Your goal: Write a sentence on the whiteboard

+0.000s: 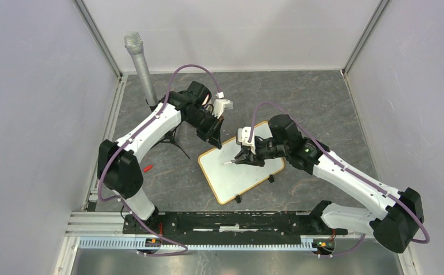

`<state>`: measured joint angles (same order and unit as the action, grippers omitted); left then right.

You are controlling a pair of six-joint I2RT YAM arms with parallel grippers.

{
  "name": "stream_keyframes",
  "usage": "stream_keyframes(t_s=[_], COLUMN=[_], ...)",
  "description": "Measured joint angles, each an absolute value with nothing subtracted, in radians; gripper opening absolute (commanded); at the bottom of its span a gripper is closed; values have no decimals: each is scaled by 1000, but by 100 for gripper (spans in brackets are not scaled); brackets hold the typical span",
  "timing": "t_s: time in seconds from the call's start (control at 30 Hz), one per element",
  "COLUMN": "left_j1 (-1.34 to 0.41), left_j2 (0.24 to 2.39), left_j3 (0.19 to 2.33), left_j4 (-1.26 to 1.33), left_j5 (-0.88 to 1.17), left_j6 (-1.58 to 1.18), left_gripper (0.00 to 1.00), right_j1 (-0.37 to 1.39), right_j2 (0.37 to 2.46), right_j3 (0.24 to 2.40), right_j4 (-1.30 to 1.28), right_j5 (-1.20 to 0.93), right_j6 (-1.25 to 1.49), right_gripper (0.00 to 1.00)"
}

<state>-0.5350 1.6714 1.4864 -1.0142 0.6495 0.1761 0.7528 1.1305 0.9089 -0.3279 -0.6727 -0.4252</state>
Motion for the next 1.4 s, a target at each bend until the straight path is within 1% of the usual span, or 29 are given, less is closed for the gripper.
stream_keyframes(t_s=[0.3, 0.53, 0.73, 1.0, 1.4], left_j1=[-534, -535, -534, -534, -529], left_j2=[1672, 1673, 1675, 1675, 1684], left_j3=[1468, 1465, 1465, 1465, 1465], left_j4=[-1003, -1004, -1006, -1007, -1011], left_j5=[666, 684, 687, 690, 706], left_j6=[176, 179, 204, 214, 234], left_gripper=[2, 2, 3, 2, 2], right_j1=[760, 802, 841, 874, 979], right_j2=[1131, 1151, 1221, 1209, 1196], right_j3=[909, 913, 975, 978, 962], right_j4=[-339, -342, -375, -363, -337], right_j5=[-684, -681, -658, -649, -546], right_j6=[-424, -424, -429, -425, -425], right_gripper=[0, 0, 0, 0, 0])
